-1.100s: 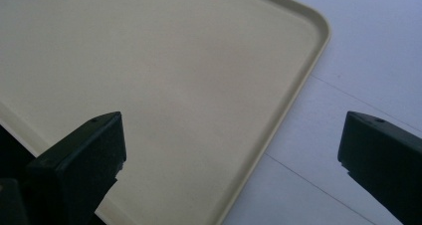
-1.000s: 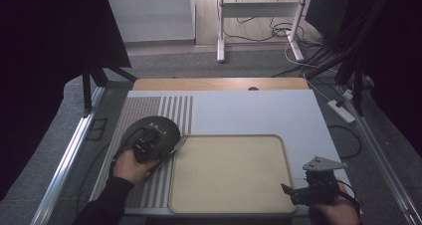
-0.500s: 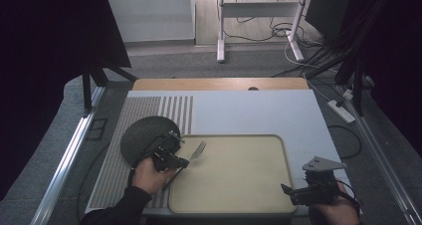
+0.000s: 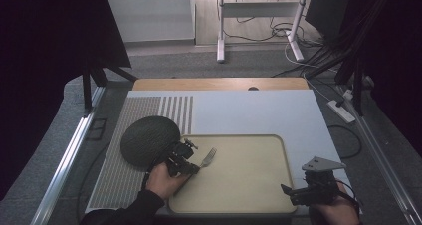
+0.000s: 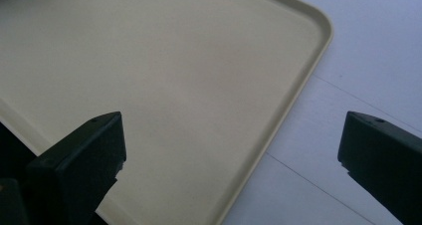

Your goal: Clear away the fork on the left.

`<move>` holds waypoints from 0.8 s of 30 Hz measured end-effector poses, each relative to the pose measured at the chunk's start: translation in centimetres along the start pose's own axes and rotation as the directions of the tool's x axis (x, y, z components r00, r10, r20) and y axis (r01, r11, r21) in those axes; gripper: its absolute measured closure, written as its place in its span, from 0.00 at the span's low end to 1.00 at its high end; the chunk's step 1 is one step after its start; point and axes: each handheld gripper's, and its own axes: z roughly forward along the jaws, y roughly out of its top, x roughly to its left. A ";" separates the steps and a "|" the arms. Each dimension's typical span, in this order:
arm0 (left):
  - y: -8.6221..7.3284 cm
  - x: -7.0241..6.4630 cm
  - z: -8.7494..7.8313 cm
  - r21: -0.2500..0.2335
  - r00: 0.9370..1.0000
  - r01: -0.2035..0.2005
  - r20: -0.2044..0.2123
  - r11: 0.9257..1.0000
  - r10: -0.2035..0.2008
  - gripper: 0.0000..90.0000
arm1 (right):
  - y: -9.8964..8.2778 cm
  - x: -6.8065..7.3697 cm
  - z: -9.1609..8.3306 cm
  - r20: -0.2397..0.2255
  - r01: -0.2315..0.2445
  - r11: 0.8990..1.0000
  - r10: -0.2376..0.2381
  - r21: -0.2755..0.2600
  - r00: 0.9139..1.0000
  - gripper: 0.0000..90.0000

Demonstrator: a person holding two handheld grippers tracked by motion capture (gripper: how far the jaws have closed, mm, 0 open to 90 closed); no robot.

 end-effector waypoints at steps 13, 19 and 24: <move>0.6 -1.7 -0.1 -0.018 0.993 -0.121 0.008 0.992 0.121 0.99 | 0.0 0.1 0.0 -0.003 0.011 1.000 -0.011 0.002 1.000 0.00; 0.6 -0.8 0.4 0.009 0.995 -0.088 -0.041 0.996 0.088 0.99 | 0.0 0.1 0.1 -0.004 0.014 1.000 -0.014 0.002 1.000 0.00; 0.2 0.7 -0.1 0.007 0.998 -0.031 -0.053 1.000 0.031 0.99 | 0.0 0.1 0.0 -0.005 0.016 1.000 -0.016 0.001 1.000 0.00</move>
